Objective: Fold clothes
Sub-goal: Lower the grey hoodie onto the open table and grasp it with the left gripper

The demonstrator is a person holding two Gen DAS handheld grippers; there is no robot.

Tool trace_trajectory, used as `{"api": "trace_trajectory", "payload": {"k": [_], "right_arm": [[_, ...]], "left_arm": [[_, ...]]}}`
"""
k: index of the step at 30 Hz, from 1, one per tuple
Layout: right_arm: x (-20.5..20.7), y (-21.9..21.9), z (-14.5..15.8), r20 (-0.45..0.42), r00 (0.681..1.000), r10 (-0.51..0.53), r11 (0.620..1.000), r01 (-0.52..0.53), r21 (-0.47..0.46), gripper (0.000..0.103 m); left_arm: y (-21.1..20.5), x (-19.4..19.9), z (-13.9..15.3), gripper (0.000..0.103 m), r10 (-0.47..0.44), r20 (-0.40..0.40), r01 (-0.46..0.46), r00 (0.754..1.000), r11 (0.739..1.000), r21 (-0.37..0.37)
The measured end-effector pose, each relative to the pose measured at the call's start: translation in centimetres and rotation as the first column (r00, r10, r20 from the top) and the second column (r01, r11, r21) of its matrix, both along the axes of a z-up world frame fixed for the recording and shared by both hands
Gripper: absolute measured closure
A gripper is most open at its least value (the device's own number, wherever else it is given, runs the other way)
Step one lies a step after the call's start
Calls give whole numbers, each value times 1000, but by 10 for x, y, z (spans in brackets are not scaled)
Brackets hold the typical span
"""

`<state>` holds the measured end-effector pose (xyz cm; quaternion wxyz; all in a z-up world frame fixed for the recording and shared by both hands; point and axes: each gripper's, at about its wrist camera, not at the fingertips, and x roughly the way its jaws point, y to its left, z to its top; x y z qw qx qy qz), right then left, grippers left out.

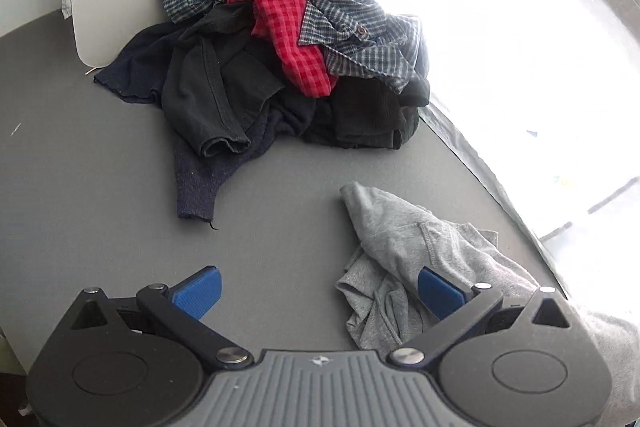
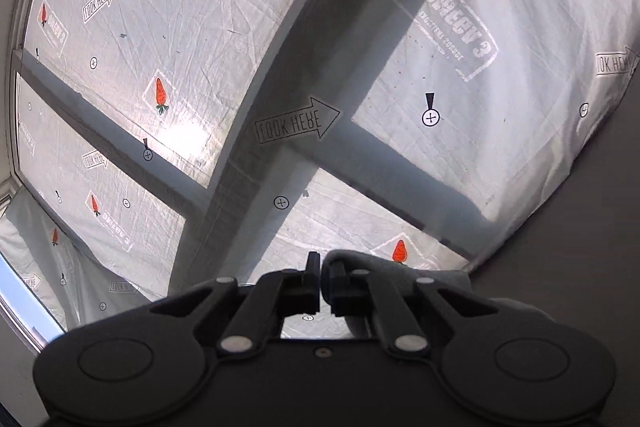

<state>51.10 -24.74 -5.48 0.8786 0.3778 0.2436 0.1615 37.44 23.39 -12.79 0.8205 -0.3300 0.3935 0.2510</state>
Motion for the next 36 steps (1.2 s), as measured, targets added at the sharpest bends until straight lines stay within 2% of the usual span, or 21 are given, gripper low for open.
{"api": "trace_trajectory", "payload": {"k": [1,2,3,4,6,8,10,15,19,24,29,31,33,34,35,36], "right_arm": [[4,-7,-6,-96,995,-35,981,16,-192,83],[6,-9,-14,-161,985,-69,943,12,-331,81],[7,-12,-24,-203,973,-111,889,6,-458,81],[2,-16,-34,-182,973,-141,842,21,-539,81],[2,-22,-46,-202,972,-123,837,-8,-548,77],[10,-23,-55,-186,976,-111,847,-5,-531,67],[34,-12,-57,-204,978,-48,844,-70,-532,62],[85,32,-78,-238,964,122,815,-234,-530,59],[117,87,-113,-293,922,254,747,-380,-546,57],[149,152,-151,-342,851,398,634,-525,-568,54],[188,195,-181,-394,790,469,584,-612,-532,45],[199,205,-193,-425,768,479,569,-640,-516,46],[205,208,-199,-447,741,501,568,-672,-475,64],[206,205,-199,-442,734,516,586,-679,-442,80],[203,200,-194,-421,743,520,601,-669,-437,90],[200,196,-190,-401,752,524,615,-659,-432,93]], "left_arm": [[-7,1,-7,0,-11,-9,10,1000,1000,-28],[-14,2,-14,0,-22,-17,21,1000,998,-55],[-22,5,-23,1,-35,-29,32,999,996,-81],[-31,7,-32,1,-48,-41,43,998,993,-107],[-42,17,-45,2,-70,-62,61,996,989,-133],[-51,32,-53,3,-101,-76,91,992,987,-134],[-58,51,-58,6,-137,-91,125,986,984,-129],[-57,96,-57,6,-179,-80,172,981,981,-87],[-46,129,-63,6,-180,-102,173,978,982,-73],[-29,164,-75,5,-180,-96,175,979,983,-63],[-17,200,-97,7,-227,-79,218,971,970,-103],[-15,209,-103,14,-238,-79,228,968,967,-115],[-15,215,-104,38,-249,-82,238,965,963,-125],[-17,217,-102,45,-253,-81,242,964,963,-121],[-18,218,-100,60,-257,-80,247,963,962,-117],[-19,219,-98,77,-261,-79,251,962,961,-113]]}}
